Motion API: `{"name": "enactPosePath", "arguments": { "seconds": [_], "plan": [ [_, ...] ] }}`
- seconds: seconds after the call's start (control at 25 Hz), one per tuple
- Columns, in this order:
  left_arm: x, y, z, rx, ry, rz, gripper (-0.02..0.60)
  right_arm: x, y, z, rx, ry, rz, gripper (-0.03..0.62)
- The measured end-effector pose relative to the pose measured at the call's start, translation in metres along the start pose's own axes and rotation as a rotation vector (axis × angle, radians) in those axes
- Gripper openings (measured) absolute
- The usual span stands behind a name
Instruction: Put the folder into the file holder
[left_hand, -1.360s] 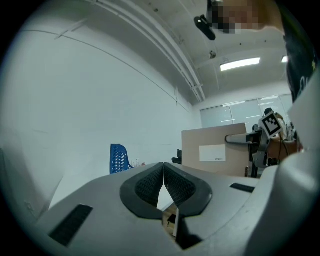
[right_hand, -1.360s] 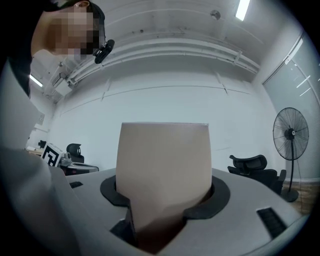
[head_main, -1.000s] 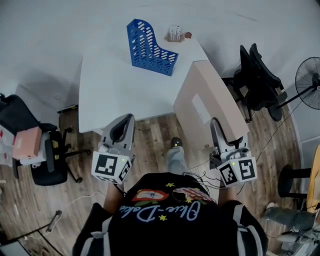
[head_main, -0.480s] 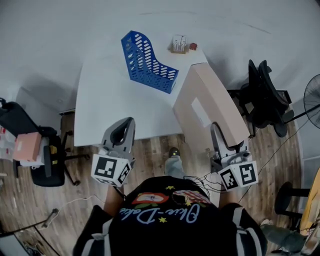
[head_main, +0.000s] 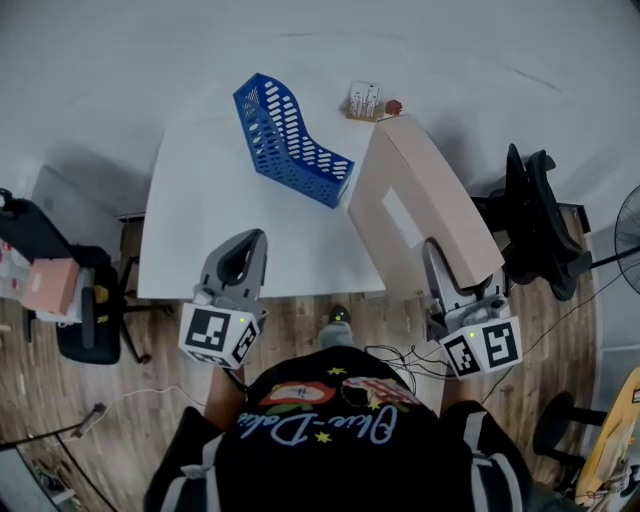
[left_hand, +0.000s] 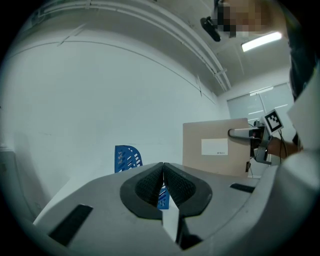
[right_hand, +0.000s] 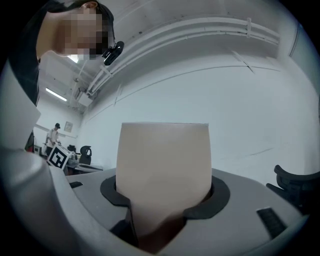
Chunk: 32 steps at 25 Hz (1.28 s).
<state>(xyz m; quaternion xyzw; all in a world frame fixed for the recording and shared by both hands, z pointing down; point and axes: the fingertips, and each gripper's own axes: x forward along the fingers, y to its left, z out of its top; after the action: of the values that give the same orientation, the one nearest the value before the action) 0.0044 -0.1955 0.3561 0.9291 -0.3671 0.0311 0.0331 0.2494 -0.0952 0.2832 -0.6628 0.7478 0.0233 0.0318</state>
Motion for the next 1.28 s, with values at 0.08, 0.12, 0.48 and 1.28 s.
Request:
{"name": "enactPosePath", "arguments": {
  "seconds": [0.08,0.12,0.48,1.28],
  "plan": [
    [0.006,0.002,-0.001,-0.009,0.008,0.020,0.005,0.011,-0.007,0.004,0.000,-0.005,0.033,0.250],
    [0.008,0.004,-0.001,-0.015,0.010,0.030,0.005,0.017,-0.010,0.007,0.000,-0.010,0.050,0.250],
    [0.031,0.016,0.000,-0.049,0.013,0.124,0.005,0.071,-0.029,0.029,-0.061,-0.005,0.194,0.249],
    [0.067,0.042,0.006,-0.109,-0.016,0.224,0.005,0.153,-0.037,0.056,0.019,-0.125,0.390,0.249]
  ]
}}
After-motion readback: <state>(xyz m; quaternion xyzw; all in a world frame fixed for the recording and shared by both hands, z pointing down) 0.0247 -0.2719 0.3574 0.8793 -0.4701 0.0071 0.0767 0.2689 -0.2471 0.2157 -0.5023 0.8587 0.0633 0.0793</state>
